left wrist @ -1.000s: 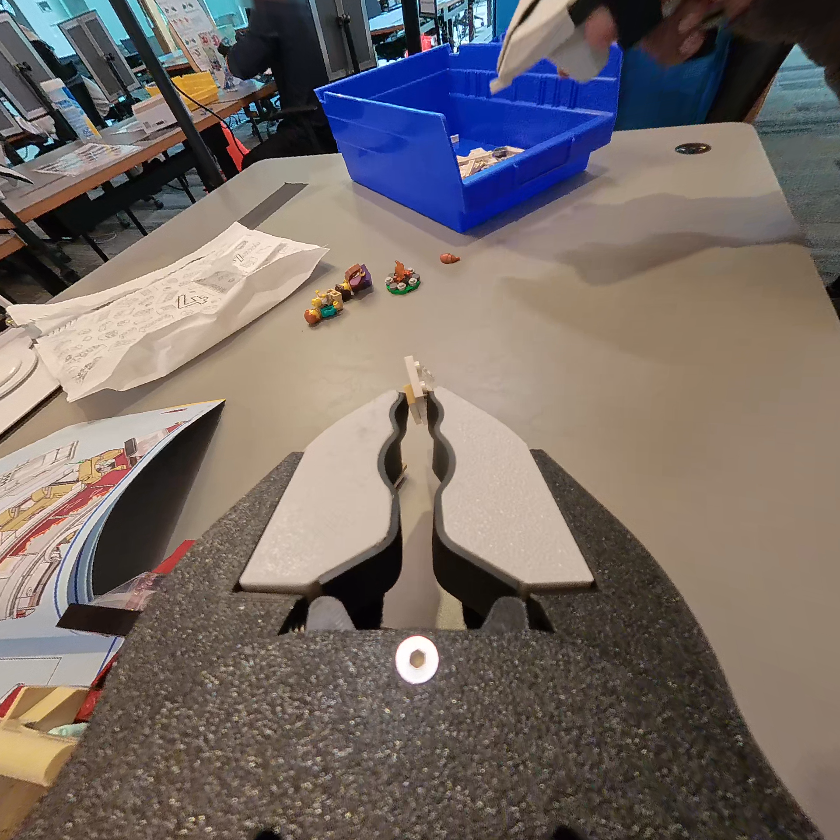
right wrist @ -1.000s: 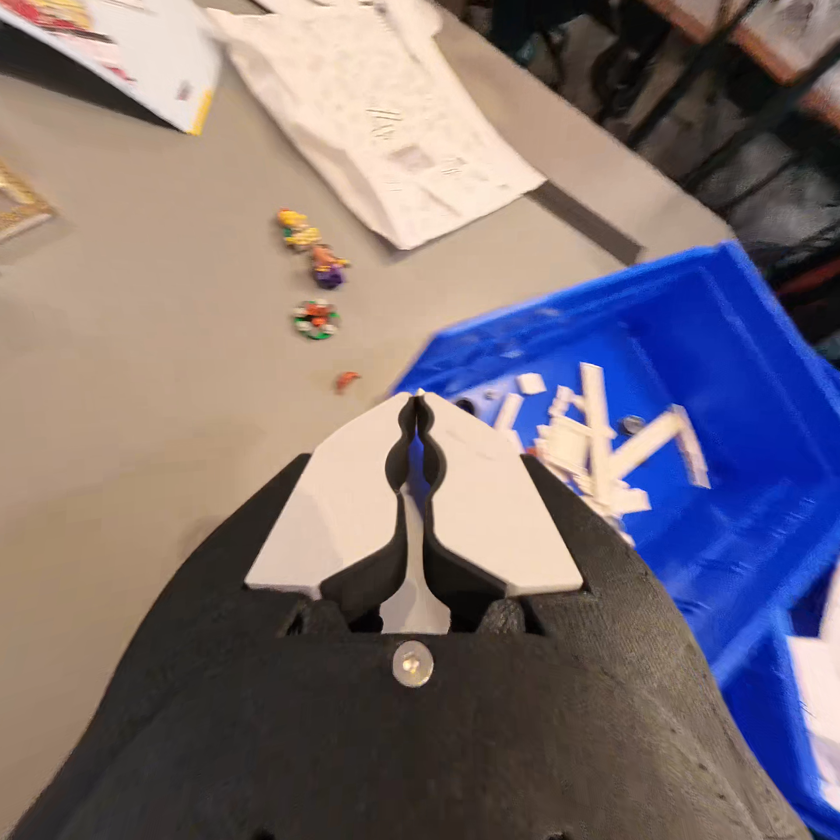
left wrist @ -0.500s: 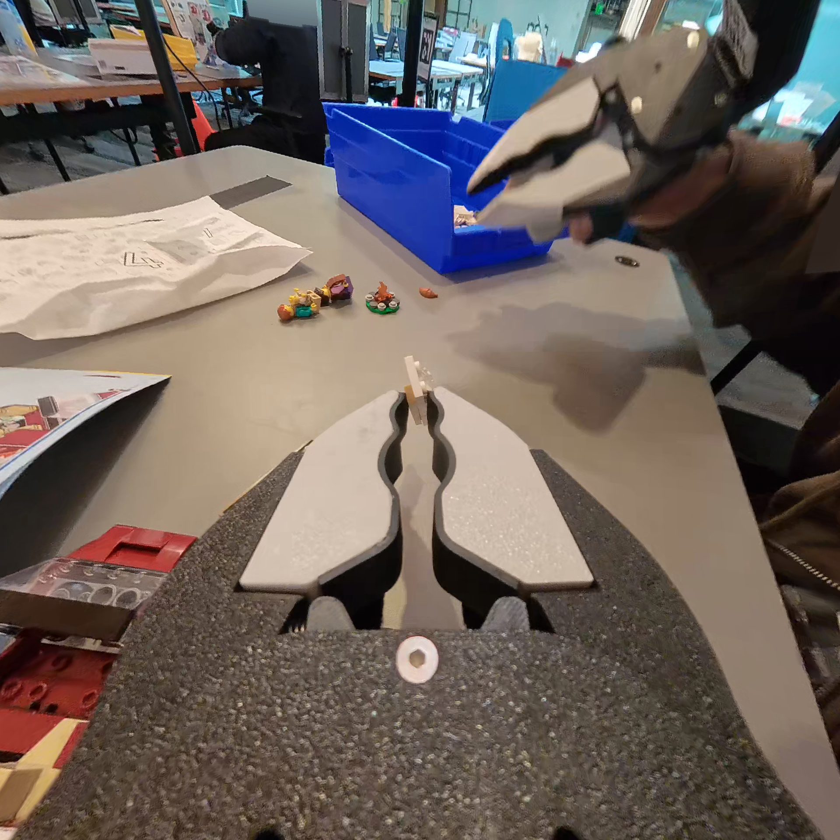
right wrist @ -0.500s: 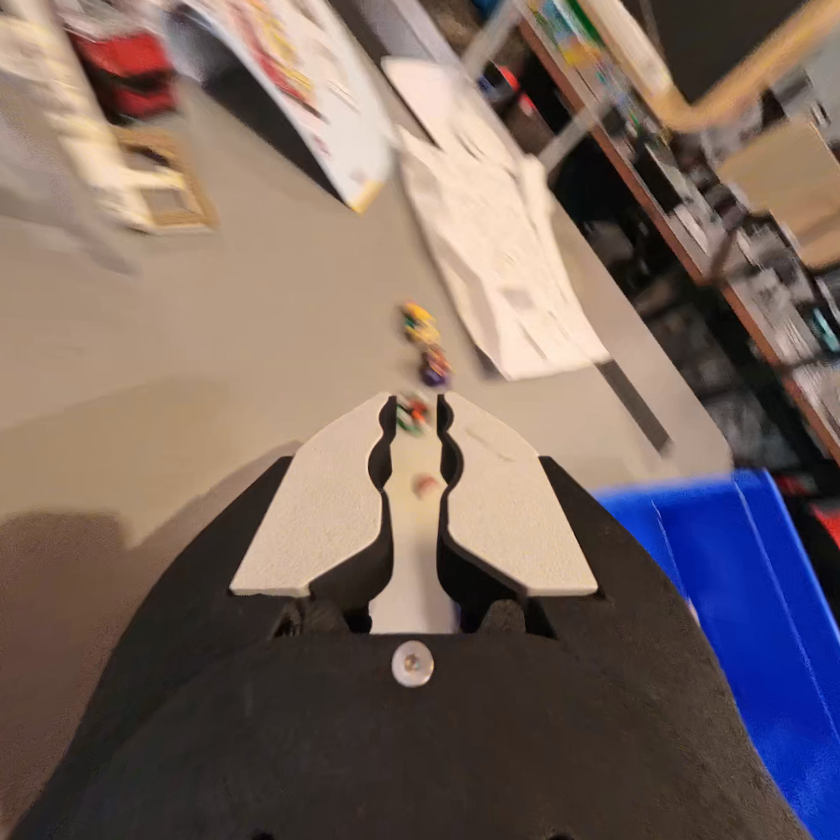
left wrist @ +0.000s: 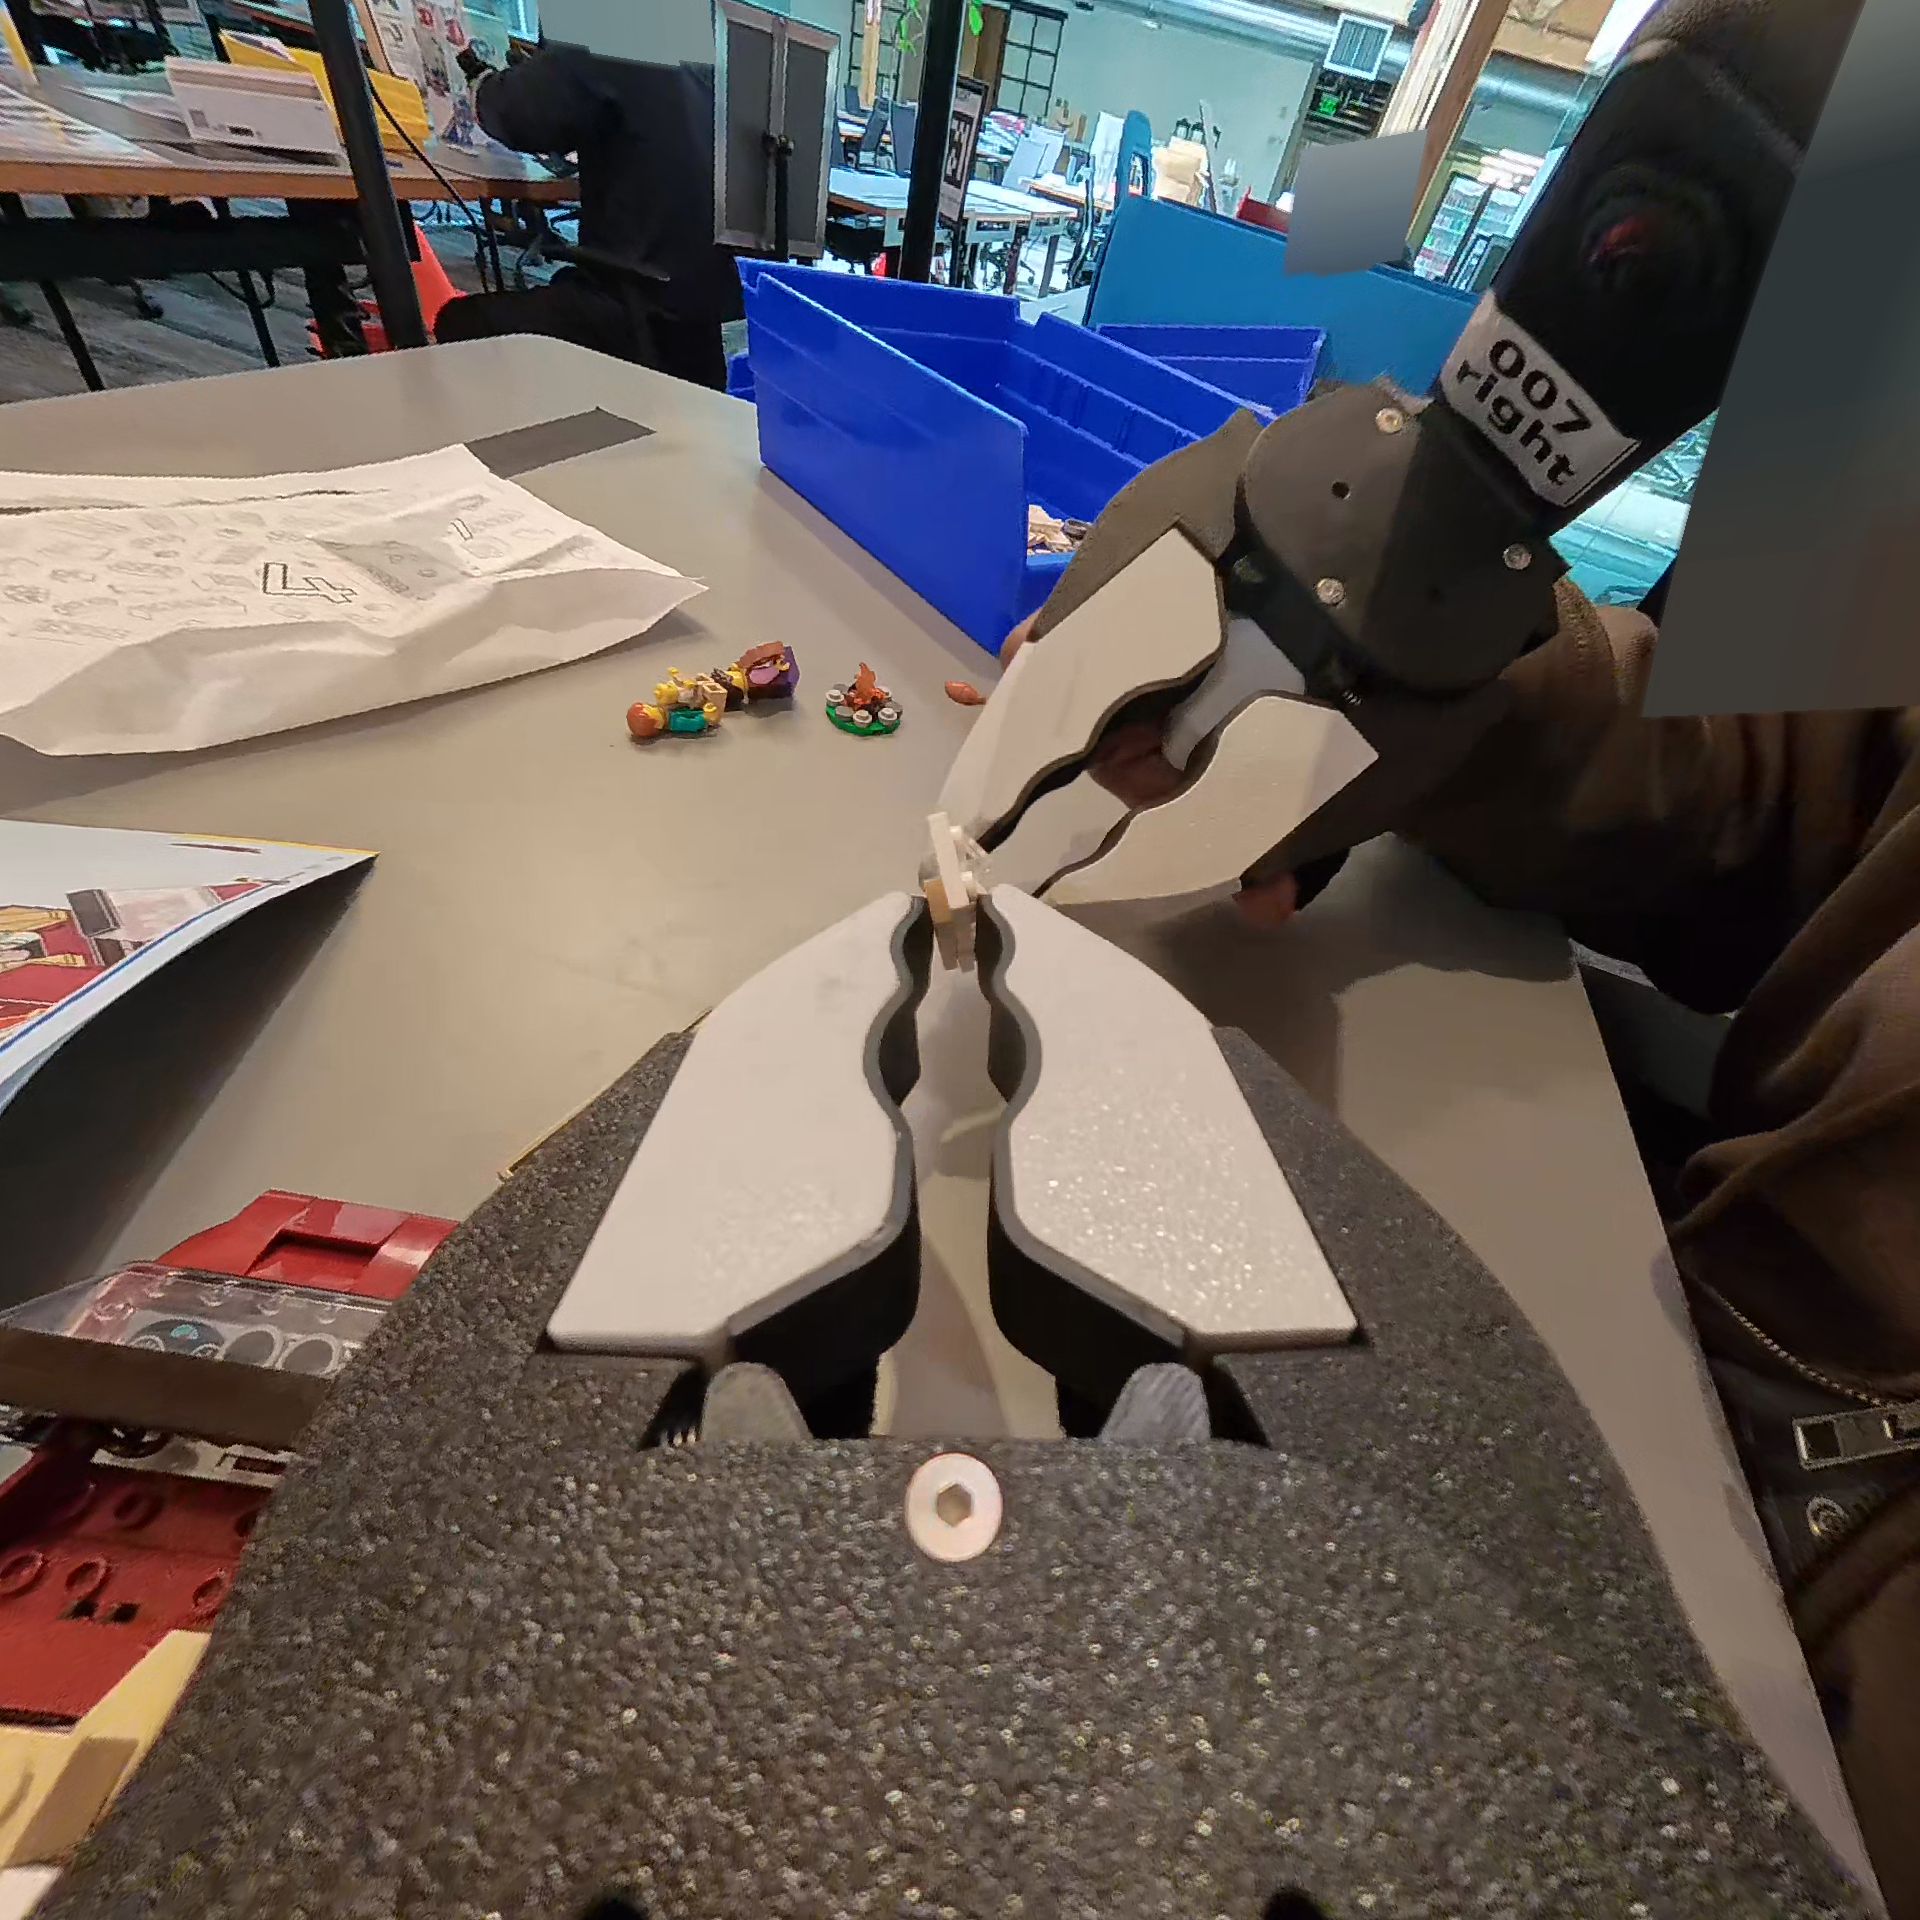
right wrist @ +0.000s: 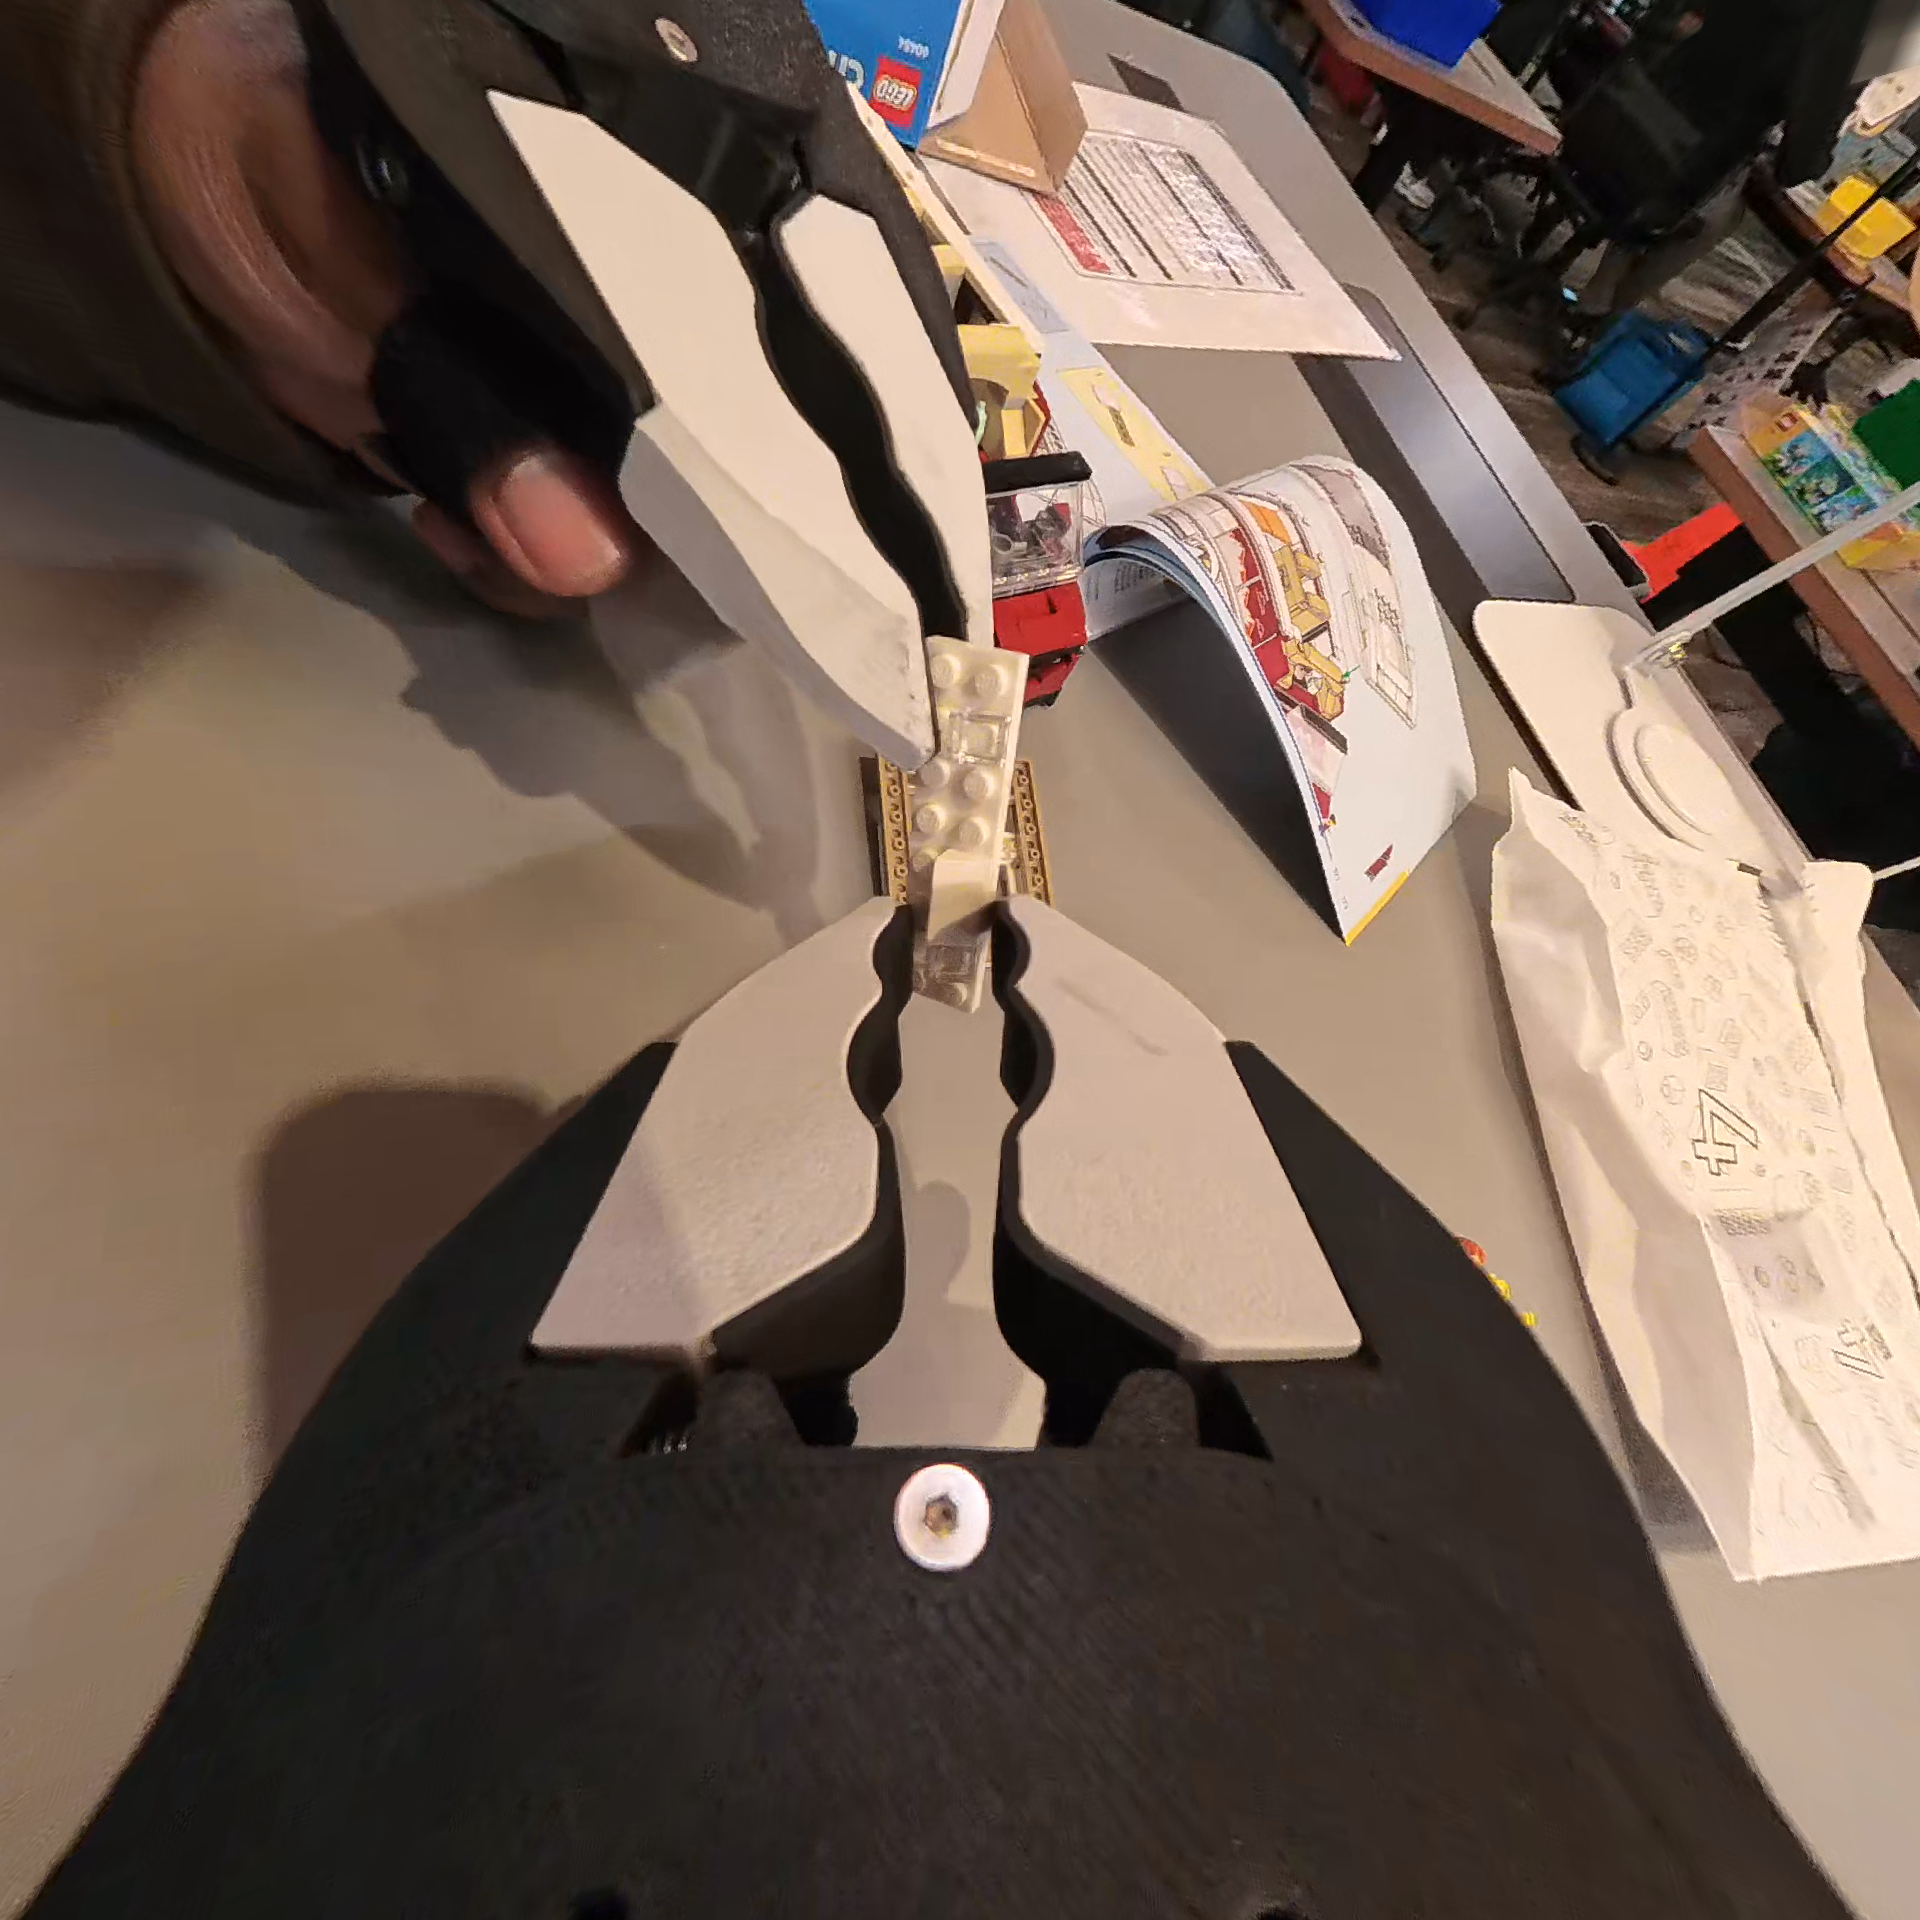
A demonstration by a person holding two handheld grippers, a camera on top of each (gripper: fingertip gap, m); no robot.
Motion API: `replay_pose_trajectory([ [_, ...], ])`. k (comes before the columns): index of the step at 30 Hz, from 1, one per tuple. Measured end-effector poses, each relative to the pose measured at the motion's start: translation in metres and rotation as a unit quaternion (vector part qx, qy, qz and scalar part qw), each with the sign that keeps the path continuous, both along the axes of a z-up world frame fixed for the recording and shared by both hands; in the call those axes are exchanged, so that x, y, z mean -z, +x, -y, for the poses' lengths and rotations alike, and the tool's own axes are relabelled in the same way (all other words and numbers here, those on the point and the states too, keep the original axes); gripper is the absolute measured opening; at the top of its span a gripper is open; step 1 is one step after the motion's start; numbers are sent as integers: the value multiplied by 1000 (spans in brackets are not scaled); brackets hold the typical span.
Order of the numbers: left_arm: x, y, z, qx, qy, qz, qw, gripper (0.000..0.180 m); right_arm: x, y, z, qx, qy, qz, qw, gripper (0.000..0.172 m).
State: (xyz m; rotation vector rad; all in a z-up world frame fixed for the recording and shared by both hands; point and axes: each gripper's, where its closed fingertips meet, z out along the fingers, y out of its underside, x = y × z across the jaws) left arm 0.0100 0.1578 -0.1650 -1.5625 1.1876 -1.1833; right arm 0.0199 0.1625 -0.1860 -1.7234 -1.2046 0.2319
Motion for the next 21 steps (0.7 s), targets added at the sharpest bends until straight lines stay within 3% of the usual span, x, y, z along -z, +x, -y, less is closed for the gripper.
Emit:
replay_pose_trajectory([
  [8,4,2,-1,10,-36,5,999,10,-6,-2,-1,5,-5,-51,999,13],
  [21,-3,4,0,-1,-6,13,1000,8,-17,-7,2,1,21,-63,998,13],
])
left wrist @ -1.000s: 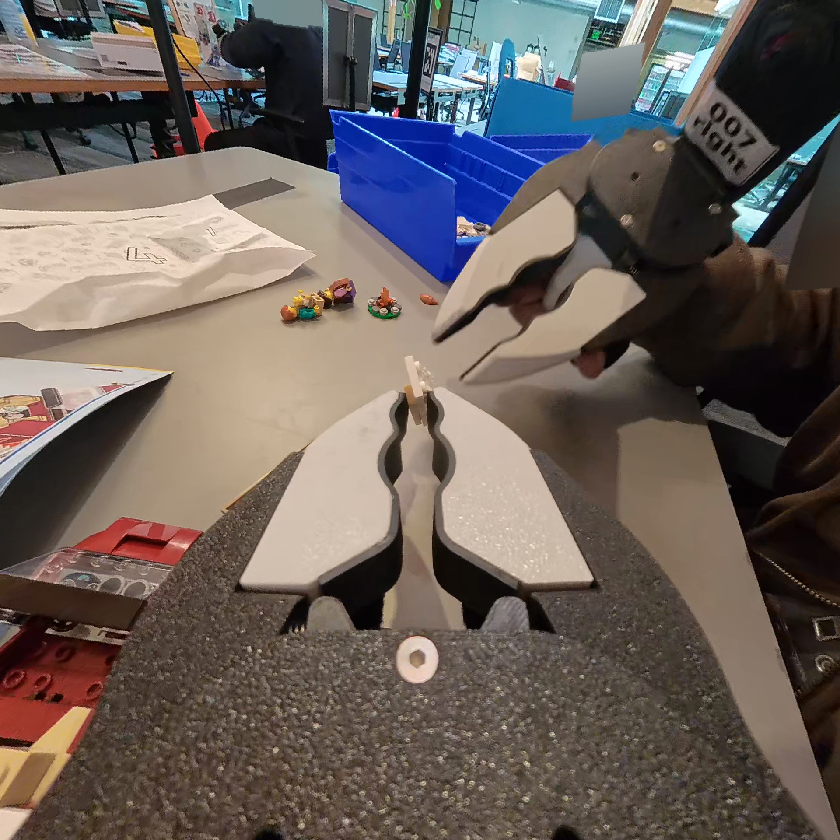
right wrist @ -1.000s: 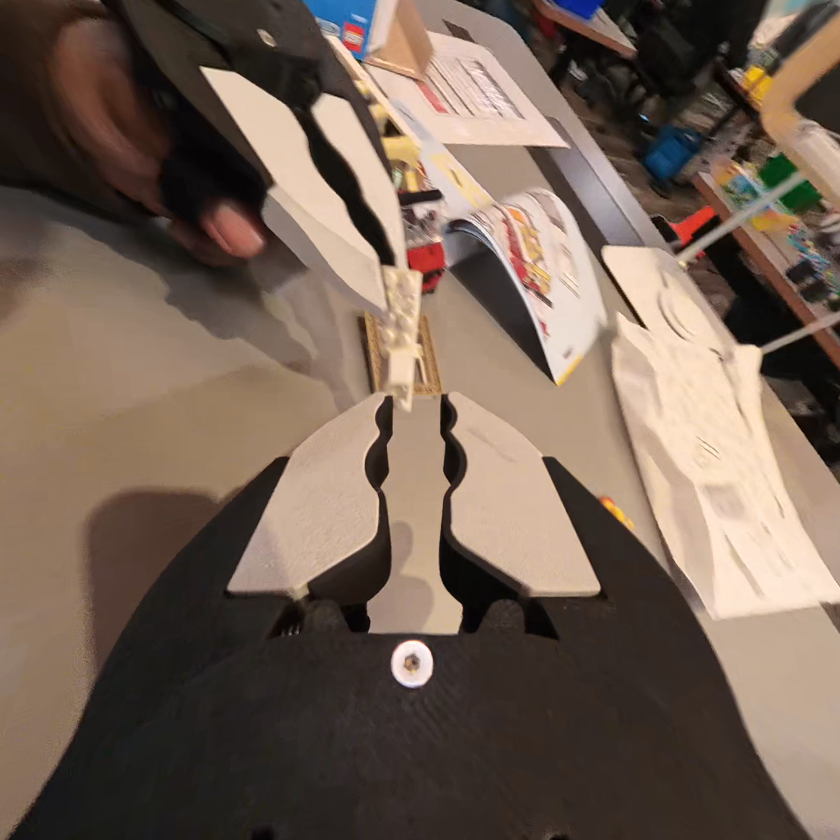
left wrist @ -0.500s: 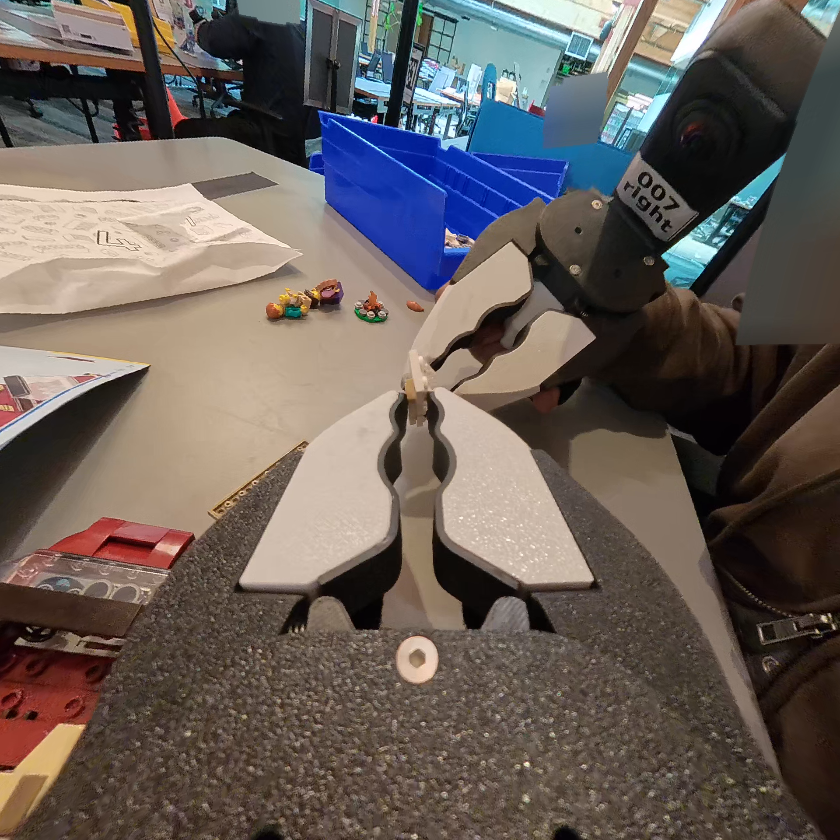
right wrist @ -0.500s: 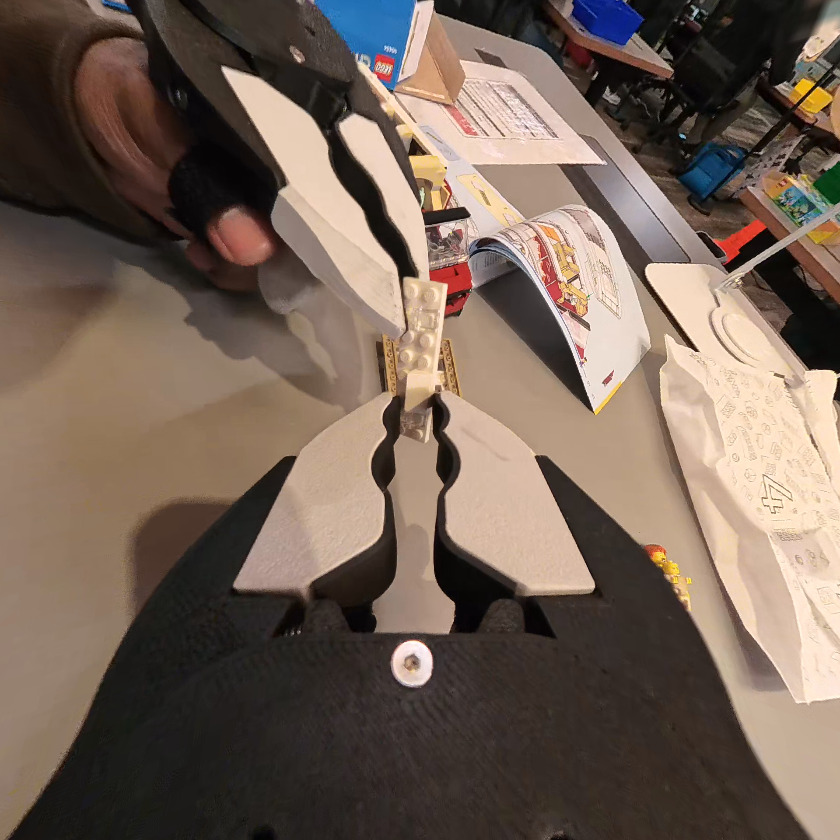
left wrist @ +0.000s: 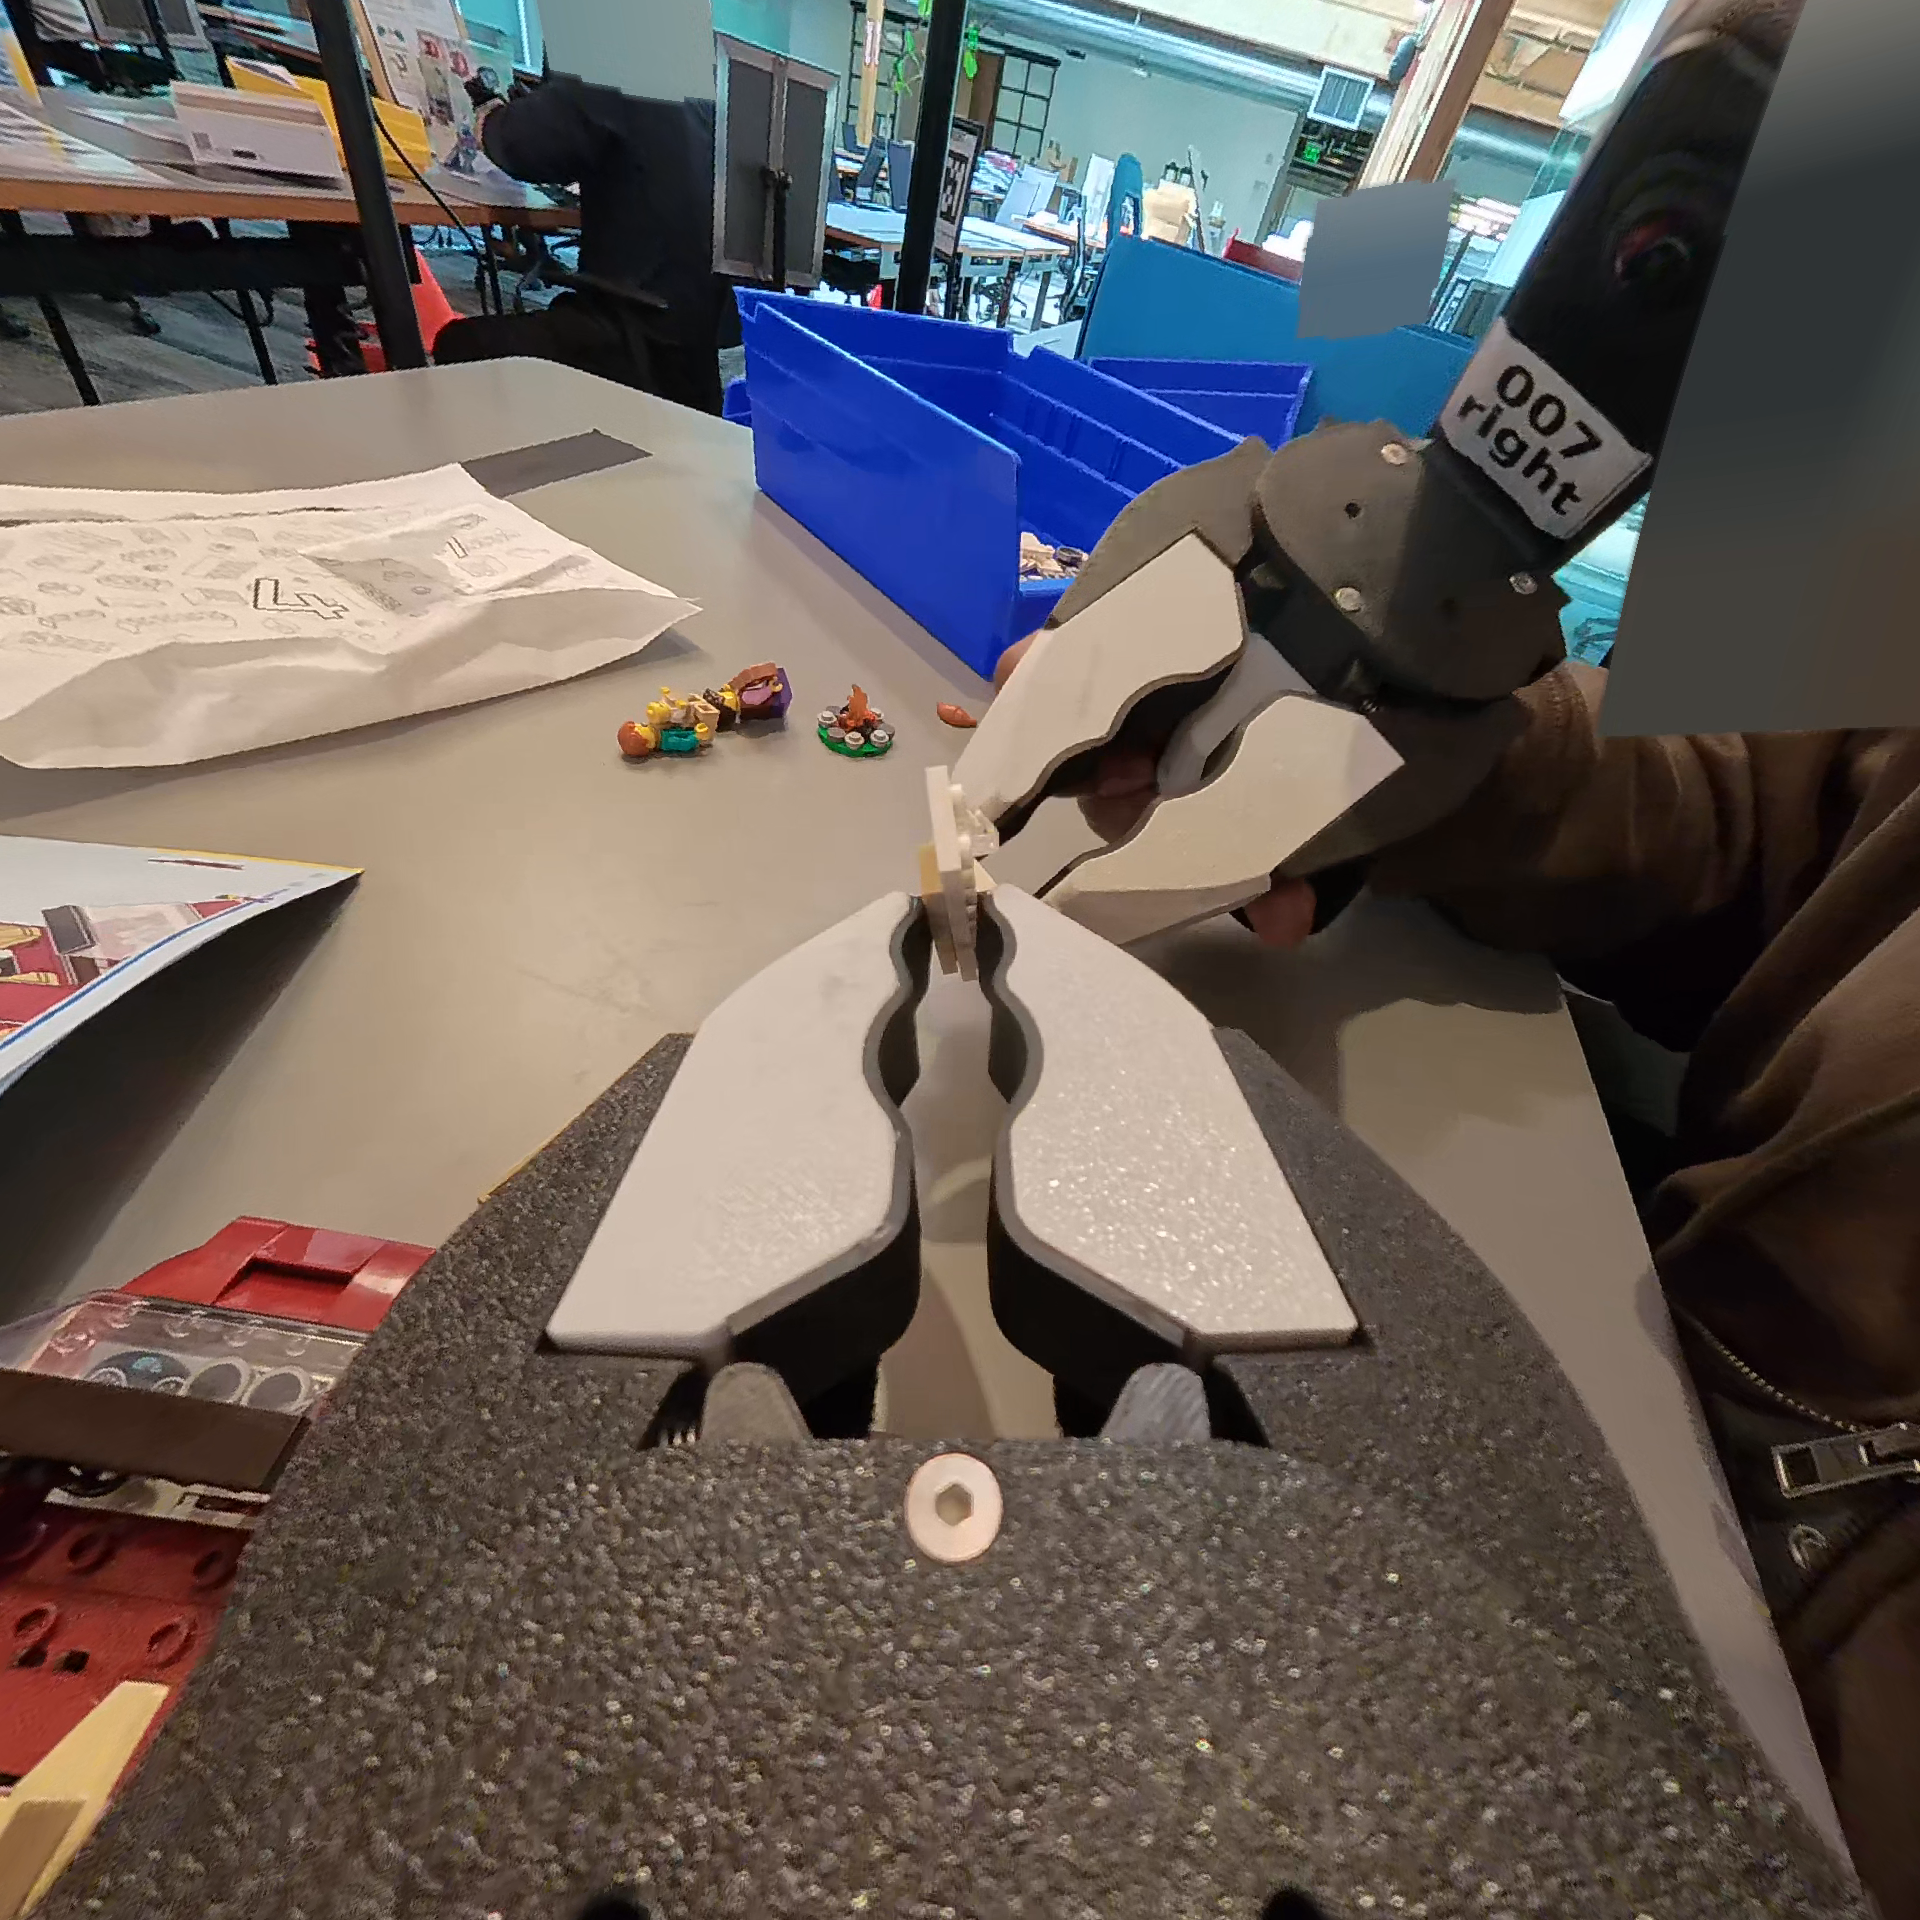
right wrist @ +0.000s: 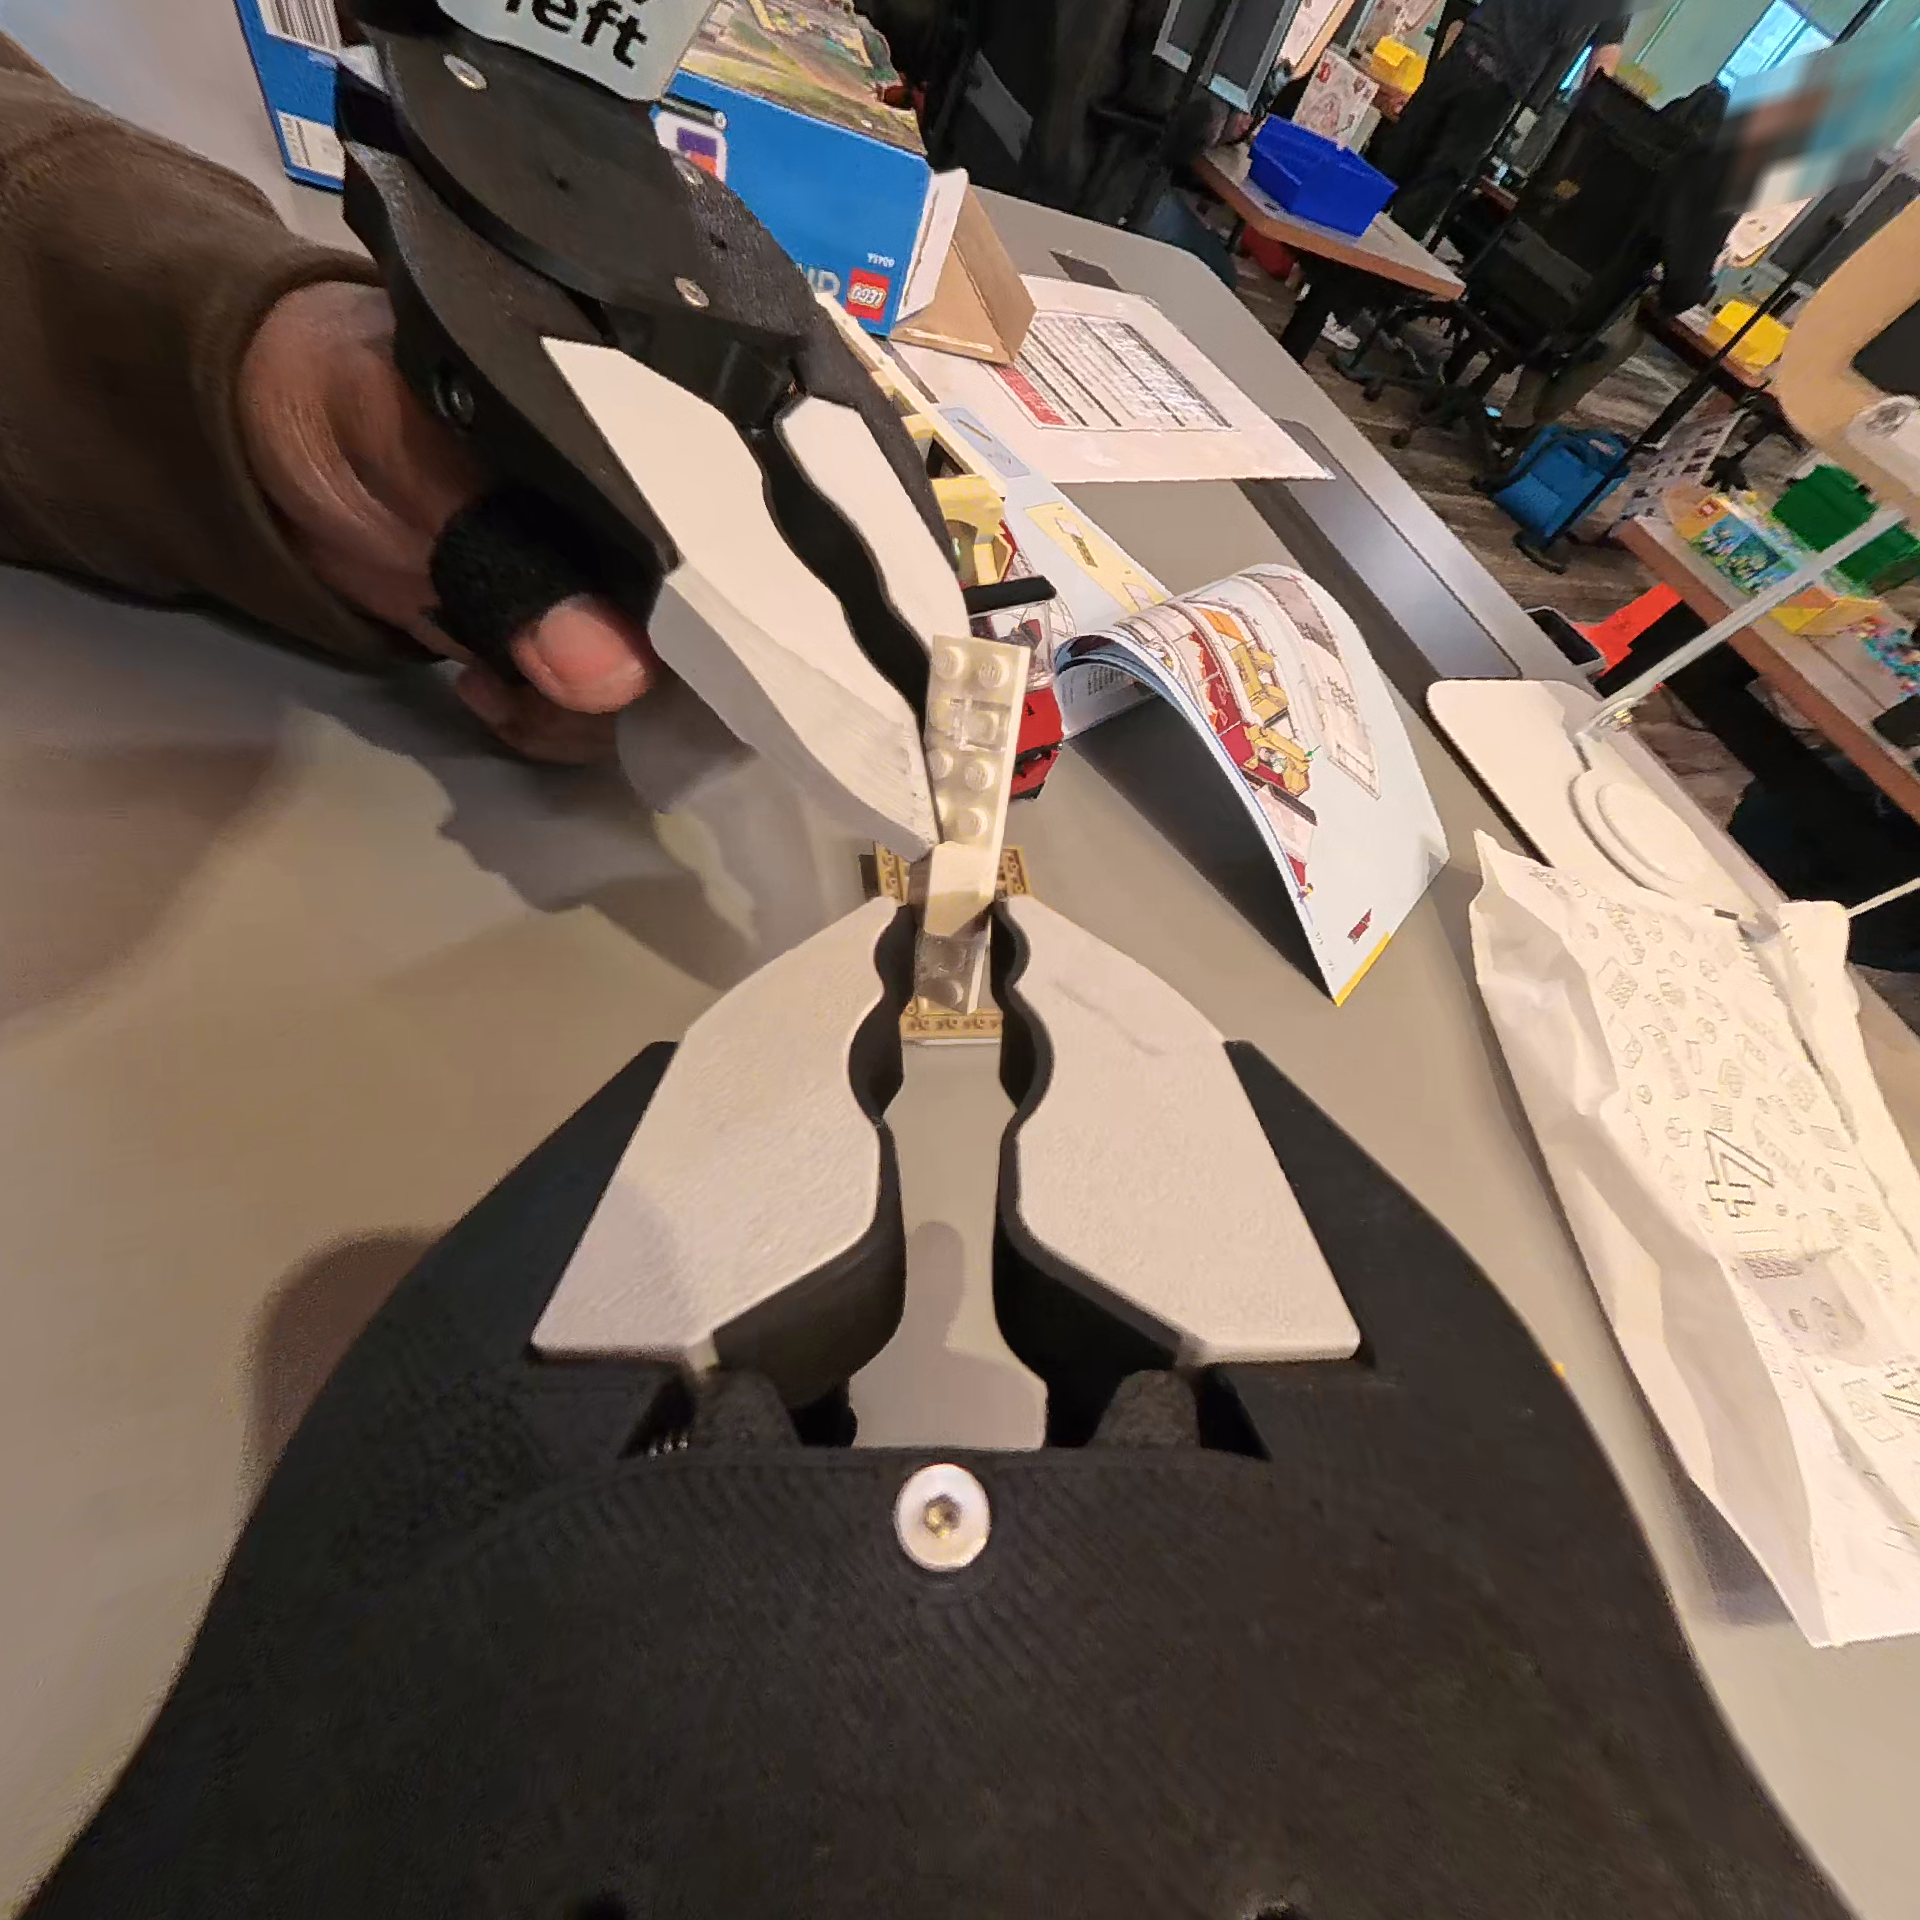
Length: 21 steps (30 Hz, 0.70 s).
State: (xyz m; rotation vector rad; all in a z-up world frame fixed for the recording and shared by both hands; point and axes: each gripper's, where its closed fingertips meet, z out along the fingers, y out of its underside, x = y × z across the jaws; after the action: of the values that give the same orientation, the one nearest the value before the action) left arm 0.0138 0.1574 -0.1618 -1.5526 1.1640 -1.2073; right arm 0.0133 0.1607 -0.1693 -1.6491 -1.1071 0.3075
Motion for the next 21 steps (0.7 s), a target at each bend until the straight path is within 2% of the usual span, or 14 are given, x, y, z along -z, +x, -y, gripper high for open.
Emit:
replay_pose_trajectory([
  [9,3,0,0,-5,-2,-15,1000,8,-2,0,-1,-1,28,23,999,14],
  [15,15,1,1,-8,8,-51,999,8,8,0,-1,-9,22,80,997,11],
  [21,13,-2,7,27,61,-67,995,8,4,-2,6,-46,16,50,998,10],
])
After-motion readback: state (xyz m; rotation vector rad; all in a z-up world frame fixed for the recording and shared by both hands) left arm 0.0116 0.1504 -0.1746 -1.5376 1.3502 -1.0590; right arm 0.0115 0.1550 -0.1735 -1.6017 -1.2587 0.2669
